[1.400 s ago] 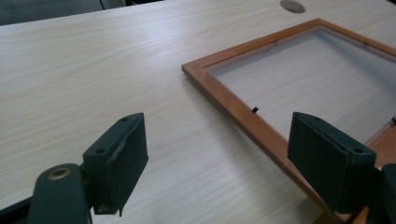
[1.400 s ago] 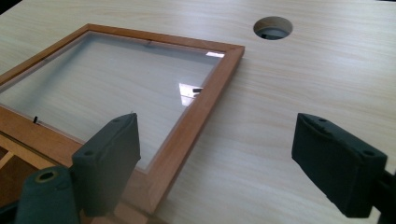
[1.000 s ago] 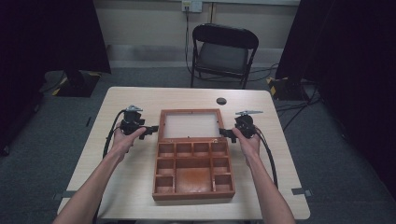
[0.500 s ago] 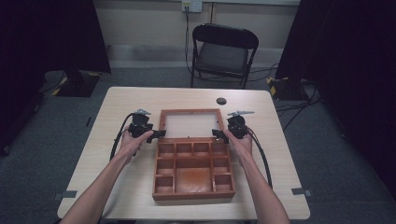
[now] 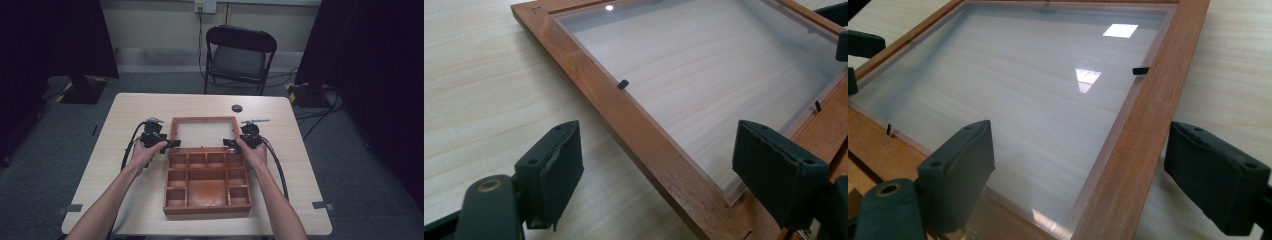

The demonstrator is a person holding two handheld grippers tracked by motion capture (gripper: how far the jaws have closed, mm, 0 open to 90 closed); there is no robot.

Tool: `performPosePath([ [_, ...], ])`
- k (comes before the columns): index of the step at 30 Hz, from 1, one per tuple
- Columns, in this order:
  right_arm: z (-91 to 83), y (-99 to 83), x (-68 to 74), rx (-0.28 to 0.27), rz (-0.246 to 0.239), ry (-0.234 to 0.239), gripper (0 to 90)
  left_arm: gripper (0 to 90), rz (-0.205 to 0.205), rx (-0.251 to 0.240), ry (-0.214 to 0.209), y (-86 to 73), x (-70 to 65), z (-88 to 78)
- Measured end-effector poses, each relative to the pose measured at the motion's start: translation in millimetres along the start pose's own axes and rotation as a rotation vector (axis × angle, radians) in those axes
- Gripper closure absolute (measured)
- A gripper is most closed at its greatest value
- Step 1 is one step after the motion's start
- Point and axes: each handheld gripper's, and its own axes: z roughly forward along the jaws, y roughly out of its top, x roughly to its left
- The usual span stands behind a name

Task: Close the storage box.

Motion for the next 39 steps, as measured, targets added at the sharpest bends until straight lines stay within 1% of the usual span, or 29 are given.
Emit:
performPosePath([
  [2, 1.2, -0.1, -1.9, 0.001, 0.017, 0.011, 11.3, 19.8, -0.013, -0.003, -0.009, 0.1, -0.6, 1.5],
  [5, 3.7, -0.1, -5.5, 0.014, 0.055, 0.044, 11.6, 19.8, -0.018, -0.004, -0.025, 0.3, -2.7, 3.9],
  [6, 4.4, 0.1, -5.8, 0.015, 0.056, 0.052, 11.6, 19.9, -0.018, 0.001, -0.034, 0.4, -3.0, 4.6],
  [7, 5.3, 0.2, -6.5, 0.019, 0.066, 0.060, 11.6, 19.8, -0.023, 0.000, -0.039, 0.4, -3.4, 5.4],
  [8, 6.1, 0.3, -7.0, 0.020, 0.070, 0.066, 11.5, 19.1, -0.027, 0.005, -0.041, 0.7, -3.9, 5.9],
  [9, 6.6, 0.6, -6.9, 0.023, 0.069, 0.066, 11.4, 18.8, -0.019, 0.010, -0.038, 1.1, -3.6, 5.9],
  [11, 6.5, 0.8, -7.0, 0.023, 0.068, 0.067, 11.6, 18.4, -0.029, 0.010, -0.037, 1.9, -4.1, 6.5],
  [14, 5.1, 0.3, -7.0, 0.014, 0.078, 0.071, 13.4, 17.8, -0.044, 0.021, -0.049, 2.0, -2.2, 7.3],
  [16, 4.2, 0.0, -7.8, 0.008, 0.076, 0.072, 14.1, 17.6, -0.055, 0.026, -0.066, 1.6, -0.1, 8.0],
  [18, 3.7, -0.2, -7.3, 0.007, 0.078, 0.068, 14.1, 16.7, -0.057, 0.017, -0.069, 1.5, -0.2, 9.5],
  [19, 3.4, 0.0, -7.0, 0.009, 0.078, 0.069, 14.1, 16.1, -0.062, 0.021, -0.068, 1.8, 0.0, 9.8],
  [20, 3.3, -0.1, -6.9, 0.008, 0.079, 0.069, 14.2, 15.7, -0.061, 0.022, -0.060, 2.2, -0.9, 10.3],
  [21, 3.0, -0.1, -7.0, 0.007, 0.078, 0.068, 14.6, 15.1, -0.050, 0.024, -0.051, 2.8, -2.2, 10.5],
  [22, 2.6, 0.0, -7.3, 0.007, 0.075, 0.067, 15.1, 14.7, -0.053, 0.021, -0.043, 3.7, -4.0, 10.9],
  [23, 1.8, -0.1, -7.1, 0.005, 0.078, 0.065, 16.0, 14.5, -0.035, 0.027, -0.031, 5.5, -5.2, 10.0],
  [25, -0.5, -0.7, -7.1, -0.020, 0.065, 0.059, 19.0, 14.6, -0.009, 0.028, -0.031, 7.9, -6.1, 8.4],
  [27, -3.1, -1.5, -7.3, -0.043, 0.071, 0.054, 22.0, 16.6, -0.005, 0.017, -0.022, 8.4, -6.1, 7.1],
  [29, -5.0, -1.4, -6.7, -0.050, 0.061, 0.049, 22.6, 17.3, 0.009, 0.009, -0.012, 8.3, -7.4, 6.2],
  [31, -6.1, -1.2, -5.5, -0.054, 0.053, 0.043, 23.0, 18.1, 0.008, -0.003, -0.010, 7.9, -7.5, 5.6],
  [33, -8.1, -1.0, -4.9, -0.062, 0.054, 0.039, 25.3, 18.8, -0.009, -0.013, -0.023, 7.3, -6.7, 5.3],
  [34, -9.1, -0.9, -5.1, -0.073, 0.051, 0.036, 26.9, 18.8, -0.007, -0.013, -0.027, 7.2, -5.4, 4.5],
  [35, -11.0, -0.7, -5.3, -0.083, 0.048, 0.033, 29.0, 20.2, -0.016, -0.014, -0.046, 7.1, -4.9, 4.3],
  [36, -12.0, -0.4, -5.2, -0.092, 0.045, 0.034, 30.3, 21.2, -0.013, -0.019, -0.057, 7.2, -5.5, 4.1],
  [38, -14.9, 0.8, -3.9, -0.101, 0.040, 0.035, 30.8, 21.2, 0.004, -0.018, -0.041, 8.6, -8.3, 3.1],
  [39, -15.5, 1.4, -3.5, -0.106, 0.032, 0.033, 30.6, 20.7, 0.004, -0.023, -0.033, 9.4, -10.5, 2.9],
])
